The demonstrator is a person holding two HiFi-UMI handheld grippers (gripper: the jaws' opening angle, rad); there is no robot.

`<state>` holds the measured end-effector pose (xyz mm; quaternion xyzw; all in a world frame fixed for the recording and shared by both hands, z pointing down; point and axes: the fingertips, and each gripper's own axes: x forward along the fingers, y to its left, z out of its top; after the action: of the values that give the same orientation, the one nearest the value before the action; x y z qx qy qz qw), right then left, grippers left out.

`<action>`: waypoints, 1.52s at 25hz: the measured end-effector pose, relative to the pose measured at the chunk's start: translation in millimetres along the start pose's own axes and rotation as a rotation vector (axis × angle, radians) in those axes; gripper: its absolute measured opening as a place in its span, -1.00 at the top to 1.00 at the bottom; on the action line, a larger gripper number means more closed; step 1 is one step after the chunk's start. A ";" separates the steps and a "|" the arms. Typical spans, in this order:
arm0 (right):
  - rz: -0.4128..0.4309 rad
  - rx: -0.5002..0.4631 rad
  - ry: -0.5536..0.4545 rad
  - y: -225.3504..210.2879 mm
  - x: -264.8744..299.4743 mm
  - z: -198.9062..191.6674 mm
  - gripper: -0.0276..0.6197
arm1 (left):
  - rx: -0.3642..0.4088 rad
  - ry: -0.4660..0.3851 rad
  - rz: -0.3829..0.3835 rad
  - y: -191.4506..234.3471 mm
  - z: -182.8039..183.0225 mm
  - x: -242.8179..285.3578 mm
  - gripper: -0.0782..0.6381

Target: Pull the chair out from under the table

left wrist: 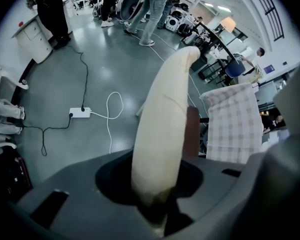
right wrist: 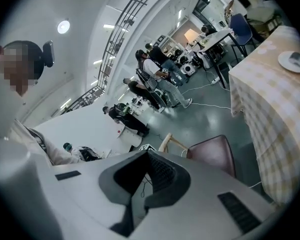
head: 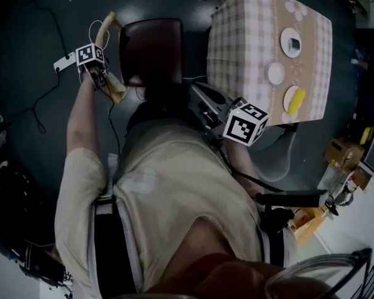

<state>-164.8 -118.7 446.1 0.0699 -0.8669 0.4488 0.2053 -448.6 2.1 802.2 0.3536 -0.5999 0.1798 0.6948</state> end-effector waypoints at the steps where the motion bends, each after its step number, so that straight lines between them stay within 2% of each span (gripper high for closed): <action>1: 0.003 0.000 0.004 0.0 1.2 -1.0 0.89 | -0.002 -0.002 0.003 1.4 -0.7 -0.6 0.46; 38: 0.005 -0.002 0.021 8.5 -23.6 -38.4 0.89 | -0.034 -0.034 0.047 37.6 -36.4 -15.9 0.46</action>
<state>-134.8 -84.2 449.5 0.0628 -0.8654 0.4490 0.2136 -451.7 56.4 796.2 0.3305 -0.6227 0.1800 0.6860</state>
